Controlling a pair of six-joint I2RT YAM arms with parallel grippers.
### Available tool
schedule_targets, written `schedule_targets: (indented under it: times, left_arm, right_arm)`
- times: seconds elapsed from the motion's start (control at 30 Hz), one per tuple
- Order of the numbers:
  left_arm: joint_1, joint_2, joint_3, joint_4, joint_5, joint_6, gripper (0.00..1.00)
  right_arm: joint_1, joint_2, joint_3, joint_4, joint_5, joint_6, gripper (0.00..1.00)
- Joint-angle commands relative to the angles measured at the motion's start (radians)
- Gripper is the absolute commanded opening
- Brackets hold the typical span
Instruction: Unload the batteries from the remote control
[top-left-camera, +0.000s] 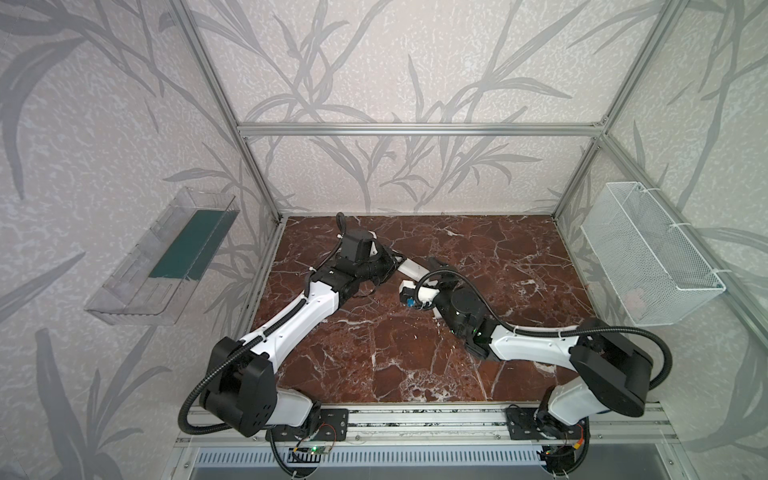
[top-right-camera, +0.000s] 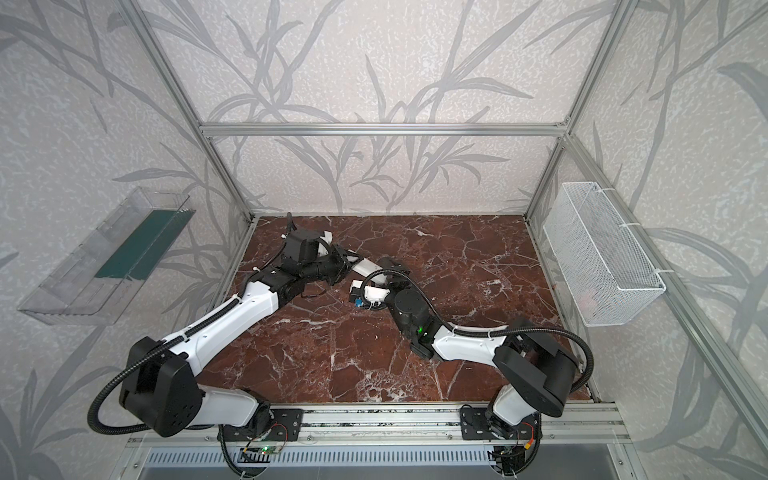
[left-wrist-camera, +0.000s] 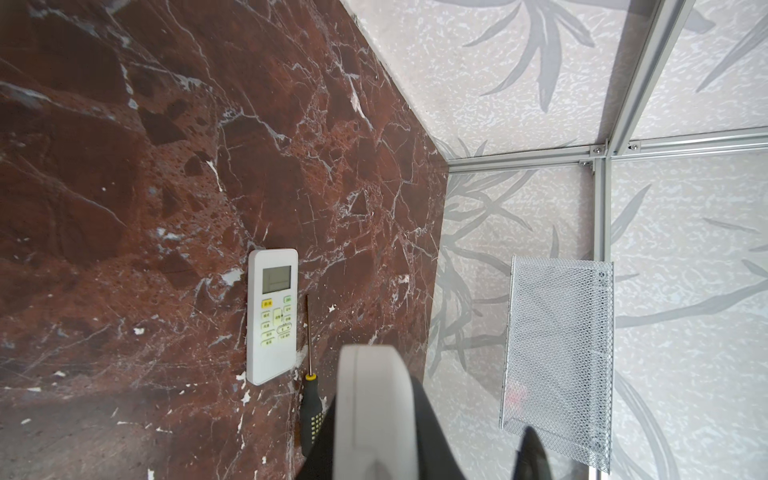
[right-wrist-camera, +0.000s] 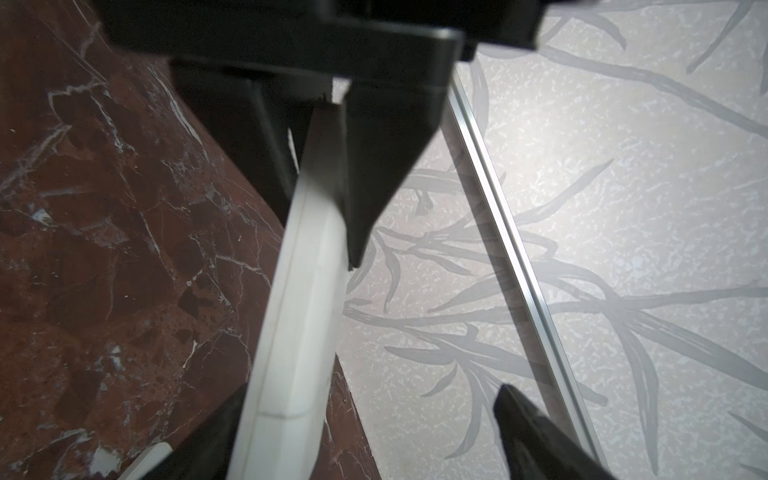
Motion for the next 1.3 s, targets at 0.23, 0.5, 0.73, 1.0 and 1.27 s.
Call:
schedule_targets:
  times: [0.23, 0.5, 0.73, 1.0, 1.27]
  left_arm:
    - [0.091, -0.004, -0.058, 0.3, 0.041, 0.06, 0.0]
    - [0.092, 0.023, -0.165, 0.62, 0.176, 0.085, 0.0]
    - [0.082, 0.029, -0.253, 0.844, 0.201, 0.057, 0.0]
    - [0.042, 0.009, -0.243, 0.833, 0.192, 0.04, 0.0]
    - [-0.001, 0.001, -0.244, 0.868, 0.178, -0.01, 0.0]
  right_arm:
    - [-0.062, -0.287, 0.108, -0.752, -0.236, 0.578, 0.97]
    - [-0.256, -0.305, 0.298, -1.12, -0.459, 1.158, 0.89]
    - [-0.366, -0.233, 0.415, -1.248, -0.683, 1.441, 0.83]
    - [-0.405, -0.169, 0.413, -1.078, -0.91, 1.642, 0.83]
    - [-0.413, -0.129, 0.391, -0.901, -0.954, 1.738, 0.75]
